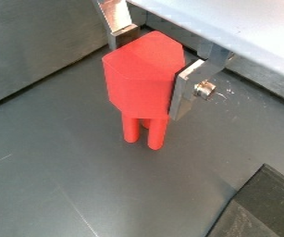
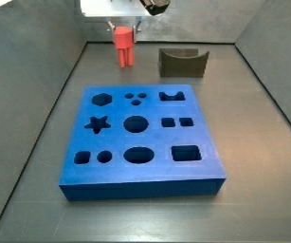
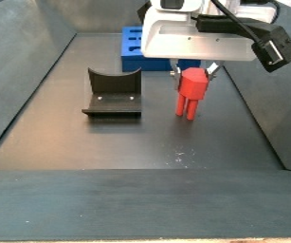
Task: Pick up the 3 prong object. Move to above the board. Insert the 3 prong object.
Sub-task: Pick up the 3 prong object, then move to above the board.
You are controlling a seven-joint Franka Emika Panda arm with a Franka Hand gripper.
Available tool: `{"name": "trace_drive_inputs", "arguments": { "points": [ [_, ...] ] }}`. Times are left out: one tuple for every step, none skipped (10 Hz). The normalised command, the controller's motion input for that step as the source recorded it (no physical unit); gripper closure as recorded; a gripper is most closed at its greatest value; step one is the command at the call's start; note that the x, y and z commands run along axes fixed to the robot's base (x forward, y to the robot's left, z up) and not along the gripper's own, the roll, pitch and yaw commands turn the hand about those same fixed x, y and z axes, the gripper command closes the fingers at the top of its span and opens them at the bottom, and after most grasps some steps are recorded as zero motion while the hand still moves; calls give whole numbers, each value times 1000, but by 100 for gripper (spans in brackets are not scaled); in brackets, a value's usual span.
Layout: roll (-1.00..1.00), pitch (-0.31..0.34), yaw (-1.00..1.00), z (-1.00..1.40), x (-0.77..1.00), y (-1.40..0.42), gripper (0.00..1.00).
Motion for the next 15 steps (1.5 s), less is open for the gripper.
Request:
{"name": "trace_drive_inputs", "arguments": {
  "points": [
    [0, 0, 0, 0, 0, 0, 100],
    [0, 0, 0, 0, 0, 0, 100],
    [0, 0, 0, 0, 0, 0, 100],
    [0, 0, 0, 0, 0, 0, 100],
    [0, 0, 0, 0, 0, 0, 100],
    [0, 0, 0, 0, 0, 0, 100],
    [0, 0, 0, 0, 0, 0, 100],
    [0, 0, 0, 0, 0, 0, 100],
    [0, 0, 0, 0, 0, 0, 100],
    [0, 0, 0, 0, 0, 0, 100],
    [81, 30, 60, 1000, -369, 252, 100],
    [73, 35, 91, 1000, -372, 249, 100],
    [57, 19, 53, 1000, -349, 219, 100],
    [46, 25, 21, 1000, -323, 206, 100],
    [34, 50, -2, 1000, -304, 199, 100]
  ]
}}
